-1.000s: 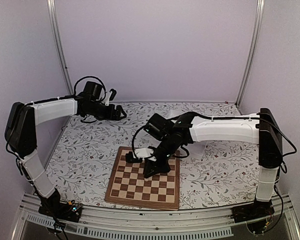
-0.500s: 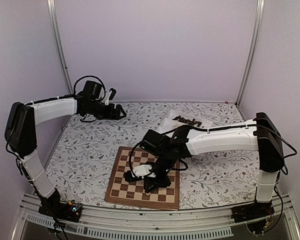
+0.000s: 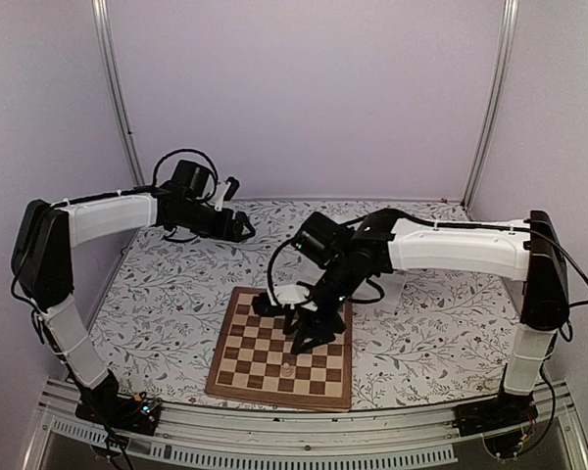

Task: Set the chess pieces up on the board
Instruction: Place the chess piece on the chessboard, then adjust the chess piece on the chessboard.

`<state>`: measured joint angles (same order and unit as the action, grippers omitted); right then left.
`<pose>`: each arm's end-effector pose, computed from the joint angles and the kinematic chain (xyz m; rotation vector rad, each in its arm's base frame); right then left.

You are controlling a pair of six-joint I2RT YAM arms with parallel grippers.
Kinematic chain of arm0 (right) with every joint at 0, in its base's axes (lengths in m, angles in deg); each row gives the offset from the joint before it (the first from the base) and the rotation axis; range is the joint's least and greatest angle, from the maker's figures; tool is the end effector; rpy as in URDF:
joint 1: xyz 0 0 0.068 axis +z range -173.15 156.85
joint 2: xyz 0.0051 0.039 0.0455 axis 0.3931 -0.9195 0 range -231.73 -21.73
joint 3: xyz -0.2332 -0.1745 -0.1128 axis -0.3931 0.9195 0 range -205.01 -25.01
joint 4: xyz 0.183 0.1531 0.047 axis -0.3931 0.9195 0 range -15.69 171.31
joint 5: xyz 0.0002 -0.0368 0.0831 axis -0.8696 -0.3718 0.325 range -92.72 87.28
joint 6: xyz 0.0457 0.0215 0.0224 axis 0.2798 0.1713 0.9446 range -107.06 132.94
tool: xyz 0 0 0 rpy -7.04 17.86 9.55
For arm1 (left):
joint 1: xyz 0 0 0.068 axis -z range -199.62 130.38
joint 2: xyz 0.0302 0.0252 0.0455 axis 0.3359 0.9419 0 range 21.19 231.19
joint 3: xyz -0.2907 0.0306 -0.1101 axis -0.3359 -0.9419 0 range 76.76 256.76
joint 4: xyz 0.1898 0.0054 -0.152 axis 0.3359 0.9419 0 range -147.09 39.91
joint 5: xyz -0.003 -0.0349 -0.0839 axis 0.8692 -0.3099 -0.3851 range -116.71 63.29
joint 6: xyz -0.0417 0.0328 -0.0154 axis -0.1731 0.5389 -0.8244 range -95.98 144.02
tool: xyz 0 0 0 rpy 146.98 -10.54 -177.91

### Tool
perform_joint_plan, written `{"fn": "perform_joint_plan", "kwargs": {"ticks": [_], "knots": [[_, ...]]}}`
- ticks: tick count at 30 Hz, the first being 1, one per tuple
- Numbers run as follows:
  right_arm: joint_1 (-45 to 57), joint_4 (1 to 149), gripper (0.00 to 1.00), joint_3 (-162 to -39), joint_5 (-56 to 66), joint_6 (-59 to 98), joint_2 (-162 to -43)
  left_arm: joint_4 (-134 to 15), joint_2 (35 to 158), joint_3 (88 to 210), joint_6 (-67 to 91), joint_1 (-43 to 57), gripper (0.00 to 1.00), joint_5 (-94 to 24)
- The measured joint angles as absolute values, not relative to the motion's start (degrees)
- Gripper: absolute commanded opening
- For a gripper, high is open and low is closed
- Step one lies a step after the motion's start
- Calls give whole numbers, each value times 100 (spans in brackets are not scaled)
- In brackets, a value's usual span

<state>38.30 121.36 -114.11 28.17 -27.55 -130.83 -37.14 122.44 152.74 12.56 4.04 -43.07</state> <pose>0.1711 0.3549 0.2829 -2.2151 1.5985 0.8418 0.3497 -0.1648 0.2923 0.3973 2.3769 -0.6288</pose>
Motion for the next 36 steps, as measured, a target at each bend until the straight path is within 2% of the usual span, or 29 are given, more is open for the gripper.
{"fn": "perform_joint_plan", "kwargs": {"ticks": [6, 10, 15, 18, 23, 31, 36], "knots": [[2515, 12116, 50, -11207, 3103, -2807, -12041, -3493, 12028, 15049, 1949, 1995, 81, -3647], [1465, 11803, 51, -10364, 3108, -2801, -11289, -3277, 11556, 14477, 2226, 2946, 81, -3616], [281, 11259, 51, -9072, 3300, -2645, -10600, -2986, 10880, 13873, 2314, 3339, 78, -3929], [-347, 10717, 51, -8279, 3471, -2438, -10320, -2927, 10675, 13788, 2285, 3560, 72, -4128], [-668, 10278, 51, -7745, 3516, -2261, -10268, -2870, 10782, 13773, 2187, 3938, 60, -4305], [-666, 9889, 51, -7743, 3586, -2239, -10270, -2538, 11449, 13777, 2143, 4248, 60, -4266], [-666, 9834, 51, -7743, 3602, -2241, -10294, -2442, 11582, 13814, 2161, 4364, 51, -4182]]}}
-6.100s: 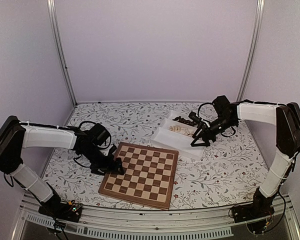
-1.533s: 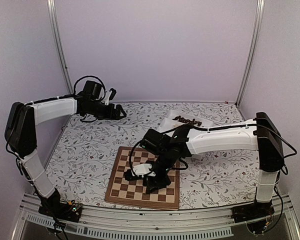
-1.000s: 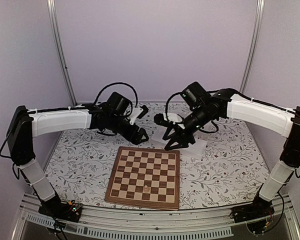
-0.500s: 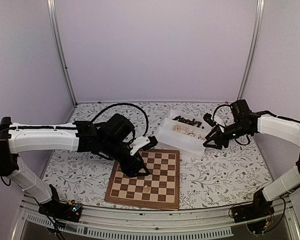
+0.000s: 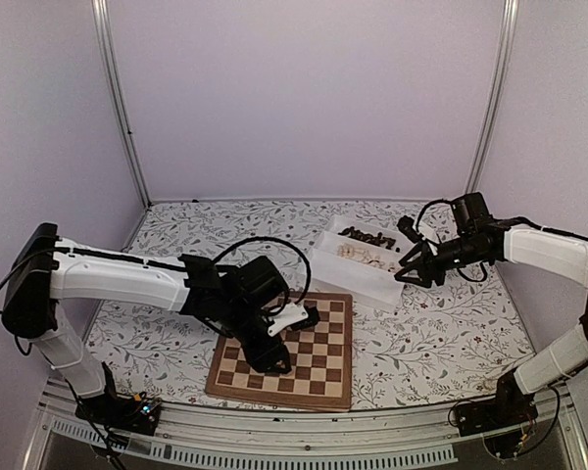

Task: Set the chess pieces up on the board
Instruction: Adjust the chess piece on the chessboard.

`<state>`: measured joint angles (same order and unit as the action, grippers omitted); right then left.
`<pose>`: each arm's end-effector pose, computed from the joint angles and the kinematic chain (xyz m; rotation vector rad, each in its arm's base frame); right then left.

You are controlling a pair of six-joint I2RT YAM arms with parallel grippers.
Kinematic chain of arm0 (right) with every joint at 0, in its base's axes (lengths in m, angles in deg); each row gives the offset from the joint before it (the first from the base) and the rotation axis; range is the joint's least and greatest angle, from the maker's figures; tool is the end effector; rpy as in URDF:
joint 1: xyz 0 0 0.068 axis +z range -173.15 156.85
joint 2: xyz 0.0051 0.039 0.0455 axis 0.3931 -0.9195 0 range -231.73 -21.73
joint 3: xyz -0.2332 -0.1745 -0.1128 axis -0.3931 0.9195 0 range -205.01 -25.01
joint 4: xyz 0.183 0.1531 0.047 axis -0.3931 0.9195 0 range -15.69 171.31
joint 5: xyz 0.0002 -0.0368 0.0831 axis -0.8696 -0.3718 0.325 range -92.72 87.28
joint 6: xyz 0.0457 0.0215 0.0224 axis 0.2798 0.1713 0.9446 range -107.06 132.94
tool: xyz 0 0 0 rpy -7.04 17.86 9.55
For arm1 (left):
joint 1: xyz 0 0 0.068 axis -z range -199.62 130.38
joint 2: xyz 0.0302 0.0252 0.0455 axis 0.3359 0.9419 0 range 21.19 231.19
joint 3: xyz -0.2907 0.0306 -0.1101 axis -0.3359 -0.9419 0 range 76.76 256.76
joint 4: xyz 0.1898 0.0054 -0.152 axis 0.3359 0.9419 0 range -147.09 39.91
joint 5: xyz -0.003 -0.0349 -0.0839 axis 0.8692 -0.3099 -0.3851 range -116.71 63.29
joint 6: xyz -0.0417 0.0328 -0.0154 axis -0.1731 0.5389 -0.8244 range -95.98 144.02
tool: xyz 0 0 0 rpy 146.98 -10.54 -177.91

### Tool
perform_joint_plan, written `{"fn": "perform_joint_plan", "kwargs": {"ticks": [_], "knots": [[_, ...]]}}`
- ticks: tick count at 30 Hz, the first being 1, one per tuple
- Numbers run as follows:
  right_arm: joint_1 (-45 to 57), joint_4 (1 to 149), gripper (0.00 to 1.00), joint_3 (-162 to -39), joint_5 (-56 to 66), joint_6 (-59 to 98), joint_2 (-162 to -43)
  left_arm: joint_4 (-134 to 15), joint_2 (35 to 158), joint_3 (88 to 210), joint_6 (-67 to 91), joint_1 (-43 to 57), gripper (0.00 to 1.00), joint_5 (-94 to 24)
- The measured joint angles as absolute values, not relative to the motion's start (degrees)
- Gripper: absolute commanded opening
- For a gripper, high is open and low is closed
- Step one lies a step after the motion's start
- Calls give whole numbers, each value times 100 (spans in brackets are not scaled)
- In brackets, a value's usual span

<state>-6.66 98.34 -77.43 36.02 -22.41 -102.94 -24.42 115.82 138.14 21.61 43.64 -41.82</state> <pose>0.2449 0.0970 0.2764 -1.2599 1.9650 0.6762 0.1312 -0.2822 0.2431 1.5176 2.4245 -0.6493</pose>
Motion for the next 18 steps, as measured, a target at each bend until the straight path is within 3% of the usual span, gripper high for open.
{"fn": "perform_joint_plan", "kwargs": {"ticks": [11, 18], "knots": [[-666, 9825, 51, -7743, 3667, -2241, -10388, -2359, 11831, 13961, 2226, 4386, 24, -4082], [-666, 9825, 51, -7743, 3685, -2243, -10412, -2092, 11637, 13921, 2045, 4447, 14, -3973]]}}
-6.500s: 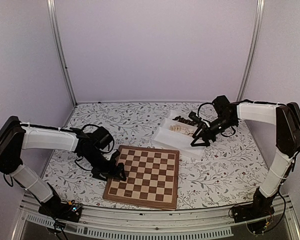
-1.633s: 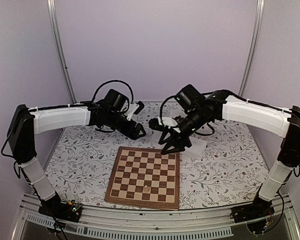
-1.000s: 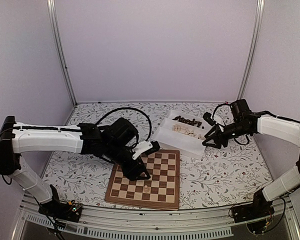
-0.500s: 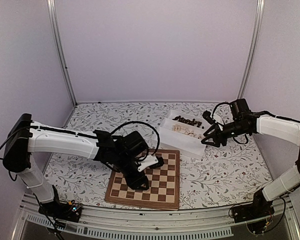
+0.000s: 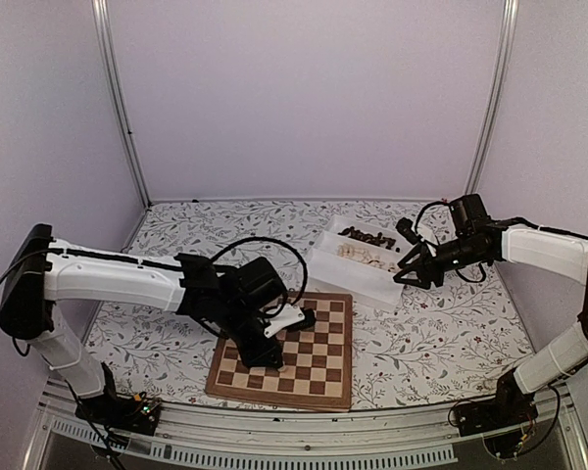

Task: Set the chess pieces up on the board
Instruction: Adjust the chess piece on the chessboard.

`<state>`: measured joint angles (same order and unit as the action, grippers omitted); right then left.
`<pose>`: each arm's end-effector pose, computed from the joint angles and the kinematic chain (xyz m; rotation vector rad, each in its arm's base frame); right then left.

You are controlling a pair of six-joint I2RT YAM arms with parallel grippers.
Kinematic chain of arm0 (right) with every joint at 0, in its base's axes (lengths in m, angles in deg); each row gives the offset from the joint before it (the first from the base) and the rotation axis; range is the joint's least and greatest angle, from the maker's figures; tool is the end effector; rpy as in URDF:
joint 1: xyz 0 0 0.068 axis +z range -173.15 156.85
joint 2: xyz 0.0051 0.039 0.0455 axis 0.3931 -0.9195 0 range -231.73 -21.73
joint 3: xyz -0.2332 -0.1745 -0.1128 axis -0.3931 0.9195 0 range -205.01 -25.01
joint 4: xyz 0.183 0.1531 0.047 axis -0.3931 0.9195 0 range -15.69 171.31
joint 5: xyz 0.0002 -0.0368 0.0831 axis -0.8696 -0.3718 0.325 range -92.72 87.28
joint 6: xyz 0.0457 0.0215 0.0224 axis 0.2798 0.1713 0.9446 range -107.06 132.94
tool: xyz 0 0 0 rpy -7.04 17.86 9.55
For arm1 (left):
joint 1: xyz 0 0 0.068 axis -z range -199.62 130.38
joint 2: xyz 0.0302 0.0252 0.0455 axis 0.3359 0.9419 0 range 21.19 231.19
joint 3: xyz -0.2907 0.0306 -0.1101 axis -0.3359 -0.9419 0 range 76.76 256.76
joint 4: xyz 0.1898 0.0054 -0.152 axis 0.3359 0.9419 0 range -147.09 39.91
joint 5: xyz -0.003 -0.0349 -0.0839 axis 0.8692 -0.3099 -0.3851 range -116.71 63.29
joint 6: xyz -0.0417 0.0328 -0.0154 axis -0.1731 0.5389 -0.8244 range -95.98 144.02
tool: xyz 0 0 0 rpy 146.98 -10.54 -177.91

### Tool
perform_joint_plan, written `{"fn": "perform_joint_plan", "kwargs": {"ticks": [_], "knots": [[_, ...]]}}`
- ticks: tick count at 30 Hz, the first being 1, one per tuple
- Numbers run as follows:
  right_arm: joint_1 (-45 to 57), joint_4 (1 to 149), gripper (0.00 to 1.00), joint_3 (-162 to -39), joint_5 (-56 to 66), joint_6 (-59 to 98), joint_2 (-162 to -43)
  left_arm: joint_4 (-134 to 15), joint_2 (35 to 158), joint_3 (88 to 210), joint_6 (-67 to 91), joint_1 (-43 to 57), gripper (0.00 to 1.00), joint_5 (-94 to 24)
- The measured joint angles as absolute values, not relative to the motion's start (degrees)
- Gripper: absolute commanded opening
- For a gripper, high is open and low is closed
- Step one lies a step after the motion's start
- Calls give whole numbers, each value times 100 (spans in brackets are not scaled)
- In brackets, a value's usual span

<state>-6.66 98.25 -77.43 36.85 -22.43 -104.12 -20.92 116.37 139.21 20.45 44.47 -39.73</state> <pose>0.2479 0.0984 0.2717 -1.2636 1.9745 0.7018 0.1276 -0.2821 0.2423 1.5176 2.4788 -0.5768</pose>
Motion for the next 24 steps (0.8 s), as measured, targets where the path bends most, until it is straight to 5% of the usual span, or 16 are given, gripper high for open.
{"fn": "perform_joint_plan", "kwargs": {"ticks": [9, 24], "knots": [[-666, 9825, 51, -7743, 3704, -2245, -10460, -1813, 10469, 13410, 1531, 4554, 12, -3850], [-666, 9830, 51, -7743, 3783, -2267, -10473, -1144, 10883, 13395, 1302, 4646, 13, -3743]]}}
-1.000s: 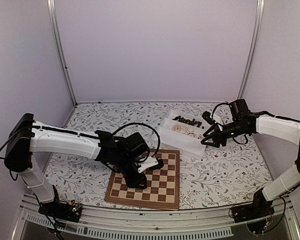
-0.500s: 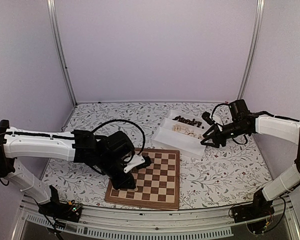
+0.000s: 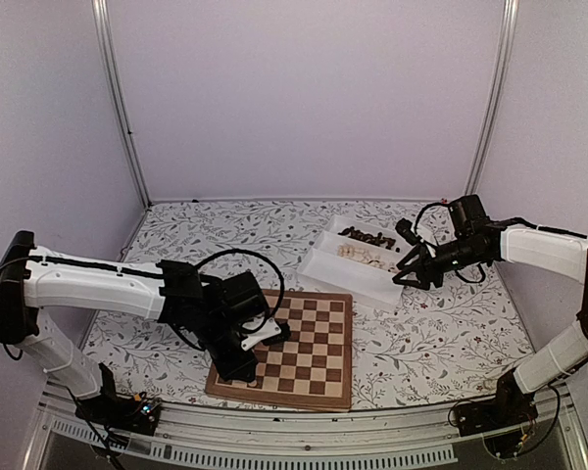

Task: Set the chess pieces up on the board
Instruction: Adjust the chess piece on the chessboard, then pick up the chess piece from the storage box.

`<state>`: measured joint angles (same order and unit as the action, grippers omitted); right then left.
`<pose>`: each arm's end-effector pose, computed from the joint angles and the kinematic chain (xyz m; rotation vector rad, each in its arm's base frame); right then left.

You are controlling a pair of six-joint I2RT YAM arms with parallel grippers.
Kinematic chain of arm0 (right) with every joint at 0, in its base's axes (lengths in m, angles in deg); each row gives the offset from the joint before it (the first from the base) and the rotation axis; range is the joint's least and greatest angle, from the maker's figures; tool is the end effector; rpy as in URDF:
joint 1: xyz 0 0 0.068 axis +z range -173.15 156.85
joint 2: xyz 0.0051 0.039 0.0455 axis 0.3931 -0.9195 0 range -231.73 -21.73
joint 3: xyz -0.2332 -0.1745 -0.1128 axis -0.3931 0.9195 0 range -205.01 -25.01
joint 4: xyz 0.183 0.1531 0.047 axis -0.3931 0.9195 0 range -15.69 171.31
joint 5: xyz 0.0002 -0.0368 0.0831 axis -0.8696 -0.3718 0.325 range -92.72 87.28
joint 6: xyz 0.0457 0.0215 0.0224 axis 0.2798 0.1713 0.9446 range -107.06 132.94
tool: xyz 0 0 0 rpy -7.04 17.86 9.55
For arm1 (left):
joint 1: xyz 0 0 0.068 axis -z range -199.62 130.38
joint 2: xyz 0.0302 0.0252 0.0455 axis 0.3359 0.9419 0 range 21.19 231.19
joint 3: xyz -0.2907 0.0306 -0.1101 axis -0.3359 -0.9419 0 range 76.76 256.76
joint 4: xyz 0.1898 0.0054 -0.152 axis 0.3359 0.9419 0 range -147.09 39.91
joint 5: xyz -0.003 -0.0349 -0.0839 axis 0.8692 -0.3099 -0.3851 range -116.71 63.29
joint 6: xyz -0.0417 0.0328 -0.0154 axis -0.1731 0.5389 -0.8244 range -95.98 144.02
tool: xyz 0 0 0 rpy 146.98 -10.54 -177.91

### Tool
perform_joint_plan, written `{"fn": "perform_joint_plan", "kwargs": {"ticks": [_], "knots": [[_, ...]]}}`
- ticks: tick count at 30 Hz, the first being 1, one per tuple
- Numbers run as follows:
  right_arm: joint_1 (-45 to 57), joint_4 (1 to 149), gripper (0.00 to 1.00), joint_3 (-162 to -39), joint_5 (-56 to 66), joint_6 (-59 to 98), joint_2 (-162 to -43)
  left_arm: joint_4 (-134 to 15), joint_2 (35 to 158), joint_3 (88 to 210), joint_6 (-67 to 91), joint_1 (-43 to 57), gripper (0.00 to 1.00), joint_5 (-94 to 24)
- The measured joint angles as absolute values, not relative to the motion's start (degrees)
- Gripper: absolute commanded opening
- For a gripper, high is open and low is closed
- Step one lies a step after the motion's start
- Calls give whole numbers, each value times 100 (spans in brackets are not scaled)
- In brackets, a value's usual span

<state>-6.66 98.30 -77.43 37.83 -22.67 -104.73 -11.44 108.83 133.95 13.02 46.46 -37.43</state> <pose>0.2490 0.0992 0.2694 -1.2703 1.9724 0.7252 0.0986 -0.2395 0.2477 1.4339 2.6748 -0.4532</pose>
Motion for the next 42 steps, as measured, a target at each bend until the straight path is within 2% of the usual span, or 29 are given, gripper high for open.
{"fn": "perform_joint_plan", "kwargs": {"ticks": [19, 27, 30, 33, 36, 39, 42], "knots": [[-666, 9832, 51, -7743, 3809, -2289, -10476, -1207, 10972, 13395, 1302, 4663, 17, -3647], [-666, 9843, 52, -7743, 3811, -2291, -10557, -1225, 10974, 13395, 1278, 4701, 47, -3599], [-666, 9867, 52, -7748, 3842, -2285, -10557, -1137, 10974, 13443, 1295, 4722, 52, -3531], [-666, 10042, 53, -7879, 3875, -2261, -10559, -864, 10972, 13747, 1356, 4736, 57, -3348], [-666, 10276, 54, -8305, 3884, -2232, -10567, -639, 10933, 14391, 1534, 4736, 70, -2950], [-666, 10488, 53, -9006, 3818, -2195, -10699, -766, 10808, 15056, 1840, 4642, 75, -2349], [-666, 10540, 51, -9737, 3648, -2051, -11018, -1275, 10749, 15462, 2220, 4316, 75, -1833]]}}
